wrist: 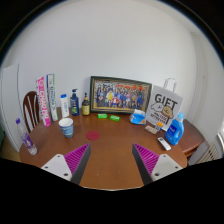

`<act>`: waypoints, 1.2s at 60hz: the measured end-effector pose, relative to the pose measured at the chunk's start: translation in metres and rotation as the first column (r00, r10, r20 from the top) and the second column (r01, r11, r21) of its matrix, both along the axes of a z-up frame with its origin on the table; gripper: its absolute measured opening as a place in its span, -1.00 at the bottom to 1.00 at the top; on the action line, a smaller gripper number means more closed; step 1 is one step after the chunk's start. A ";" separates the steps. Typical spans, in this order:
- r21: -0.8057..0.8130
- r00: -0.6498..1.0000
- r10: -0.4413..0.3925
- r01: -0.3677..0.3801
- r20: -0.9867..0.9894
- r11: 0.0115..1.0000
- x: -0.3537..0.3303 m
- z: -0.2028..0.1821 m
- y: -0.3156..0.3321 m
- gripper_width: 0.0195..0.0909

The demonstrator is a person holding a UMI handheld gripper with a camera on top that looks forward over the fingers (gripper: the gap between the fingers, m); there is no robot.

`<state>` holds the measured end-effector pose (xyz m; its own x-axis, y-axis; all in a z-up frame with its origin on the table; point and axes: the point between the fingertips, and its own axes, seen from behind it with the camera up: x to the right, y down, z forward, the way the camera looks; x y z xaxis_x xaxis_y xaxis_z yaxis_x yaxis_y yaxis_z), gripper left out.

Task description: Pour water

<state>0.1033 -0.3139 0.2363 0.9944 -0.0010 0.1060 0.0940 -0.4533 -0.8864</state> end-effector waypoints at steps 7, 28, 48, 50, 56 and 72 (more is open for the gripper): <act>-0.012 1.000 0.022 -0.022 -0.008 1.000 -0.018 -0.008 -0.003 0.86; -0.079 0.990 0.131 -0.135 -0.054 0.988 -0.164 -0.059 -0.035 0.86; -0.048 0.961 0.252 -0.258 -0.110 0.965 -0.372 -0.102 -0.048 0.86; -0.033 0.960 0.257 -0.262 -0.113 0.964 -0.389 -0.105 -0.043 0.86; 0.017 0.959 0.256 -0.255 -0.120 0.967 -0.429 -0.113 -0.020 0.86; 0.113 0.977 0.186 -0.174 -0.107 0.978 -0.458 -0.145 0.056 0.50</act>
